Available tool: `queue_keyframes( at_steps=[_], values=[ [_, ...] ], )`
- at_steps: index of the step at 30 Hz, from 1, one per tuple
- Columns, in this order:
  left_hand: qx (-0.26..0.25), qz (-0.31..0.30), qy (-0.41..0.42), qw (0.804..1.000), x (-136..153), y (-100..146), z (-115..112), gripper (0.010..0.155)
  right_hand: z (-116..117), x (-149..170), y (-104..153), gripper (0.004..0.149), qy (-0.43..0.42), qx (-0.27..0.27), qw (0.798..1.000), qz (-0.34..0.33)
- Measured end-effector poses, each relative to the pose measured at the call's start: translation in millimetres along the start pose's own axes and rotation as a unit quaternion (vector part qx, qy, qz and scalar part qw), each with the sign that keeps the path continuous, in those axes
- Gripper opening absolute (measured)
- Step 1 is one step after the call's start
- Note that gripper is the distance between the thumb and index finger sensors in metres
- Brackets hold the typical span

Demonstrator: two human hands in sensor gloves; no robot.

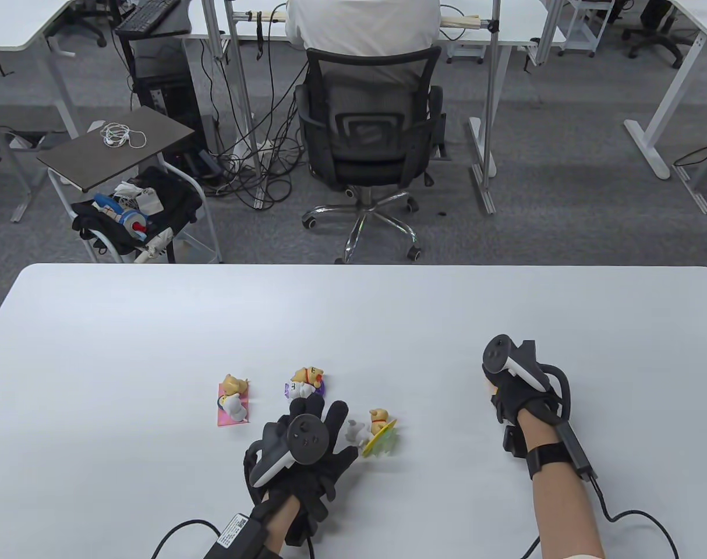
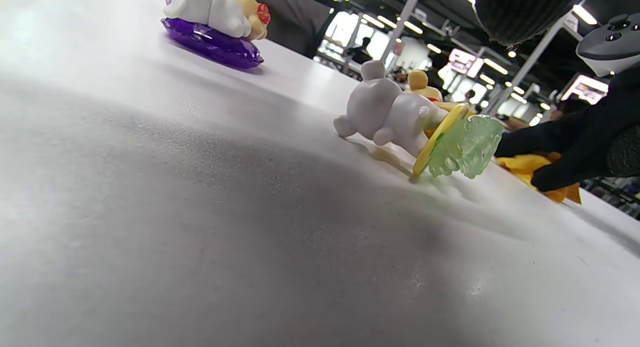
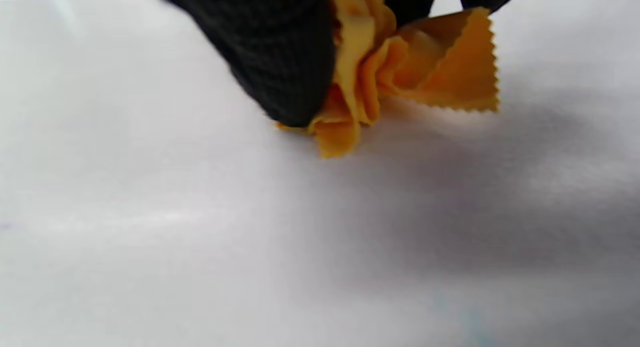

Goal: Dust the small ornaments

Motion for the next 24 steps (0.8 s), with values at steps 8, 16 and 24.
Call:
queue_keyframes(
  at_steps=[8,16,24],
  values=[
    [0.005,-0.002,0.000,1.000,0.1,-1.4,0.4,0.078,-3.8,-9.0,-0.3,0.052,0.014,0.054,0.998,-0.005],
    [0.012,-0.010,0.002,1.000,-3.3,-1.7,-0.9,0.078,-16.3,-28.1,26.7,0.045,-0.044,0.092,0.992,-0.070],
    [0.029,-0.019,0.010,0.999,-5.8,-3.4,-7.4,0.078,-34.3,-88.0,89.4,0.047,-0.204,0.105,0.955,-0.190]
  ],
)
Point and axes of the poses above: the tracker on the back of each hand, its own x axis roughly to the little-finger side, its own y axis roughly from the fingertips to the wrist, z = x × y, the point moved 2 cm from there along -y, roughly from the wrist to the fingertips, and after that the axes turned 12 degrees about x, right-handed, at the moved point
